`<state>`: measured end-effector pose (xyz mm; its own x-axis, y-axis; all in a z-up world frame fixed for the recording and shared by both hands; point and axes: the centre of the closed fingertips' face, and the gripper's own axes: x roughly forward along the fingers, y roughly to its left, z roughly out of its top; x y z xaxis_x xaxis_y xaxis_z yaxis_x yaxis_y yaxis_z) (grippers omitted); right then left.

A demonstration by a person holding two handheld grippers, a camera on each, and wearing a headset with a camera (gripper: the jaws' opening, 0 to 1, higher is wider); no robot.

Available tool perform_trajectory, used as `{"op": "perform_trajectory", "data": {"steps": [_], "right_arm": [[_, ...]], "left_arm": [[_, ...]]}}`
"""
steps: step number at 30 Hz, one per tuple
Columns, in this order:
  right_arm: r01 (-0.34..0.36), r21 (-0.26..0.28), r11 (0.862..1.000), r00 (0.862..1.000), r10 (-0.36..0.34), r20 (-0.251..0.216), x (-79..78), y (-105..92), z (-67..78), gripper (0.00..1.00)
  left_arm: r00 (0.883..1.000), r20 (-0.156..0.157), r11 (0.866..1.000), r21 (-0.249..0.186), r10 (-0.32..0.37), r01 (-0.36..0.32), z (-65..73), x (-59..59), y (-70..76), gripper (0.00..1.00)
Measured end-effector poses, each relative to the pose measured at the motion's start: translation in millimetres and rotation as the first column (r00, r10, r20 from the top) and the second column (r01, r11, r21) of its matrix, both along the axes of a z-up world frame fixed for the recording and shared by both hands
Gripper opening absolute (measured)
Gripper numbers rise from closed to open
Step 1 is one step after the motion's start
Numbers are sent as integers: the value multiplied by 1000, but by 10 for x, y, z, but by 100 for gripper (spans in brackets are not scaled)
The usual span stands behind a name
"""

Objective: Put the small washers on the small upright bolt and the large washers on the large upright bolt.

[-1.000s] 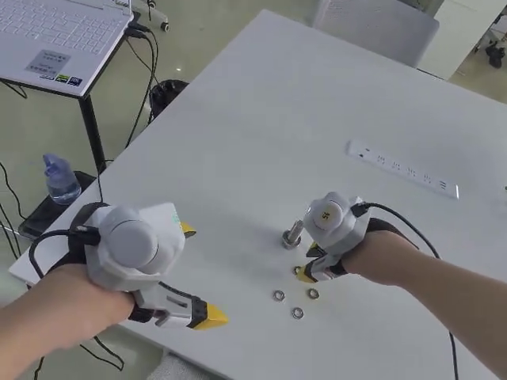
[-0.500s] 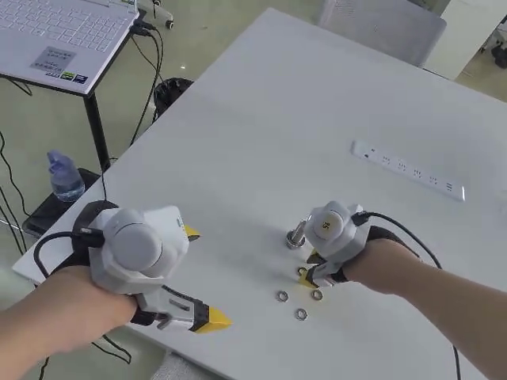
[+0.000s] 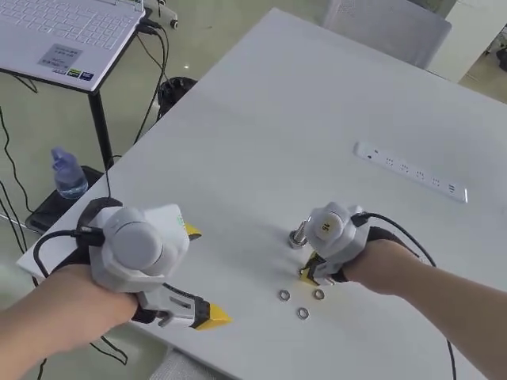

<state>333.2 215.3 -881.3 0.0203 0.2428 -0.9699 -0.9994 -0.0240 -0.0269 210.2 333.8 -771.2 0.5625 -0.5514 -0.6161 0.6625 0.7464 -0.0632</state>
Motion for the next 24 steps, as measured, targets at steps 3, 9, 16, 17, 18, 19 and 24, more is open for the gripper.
{"op": "perform_trajectory", "data": {"steps": [3,9,16,17,18,19,24], "right_arm": [[11,1,1000,1000,-11,-8,16,-8,0,15],[17,-17,1000,1000,-17,-3,4,-7,6,14],[34,-37,999,999,-34,7,6,-7,10,13],[34,-38,999,999,-34,7,10,-7,9,13],[31,-38,999,1000,-31,7,10,-7,10,12],[34,-38,999,999,-33,6,14,-8,10,12],[40,-30,999,999,-39,9,27,-2,14,12]], "left_arm": [[1000,-1,1000,-2,1,-1,-2,-14,-1,78],[1000,-9,1000,1,-3,3,-12,-56,-21,77],[1000,-9,1000,3,-3,3,-5,-84,-36,76],[1000,-8,1000,2,-4,4,2,-82,-43,76],[1000,-8,1000,1,-5,5,9,-76,-50,76],[1000,-6,1000,0,-7,7,18,-72,-61,76],[1000,-1,1000,1,-2,2,49,-42,-61,76]]}}
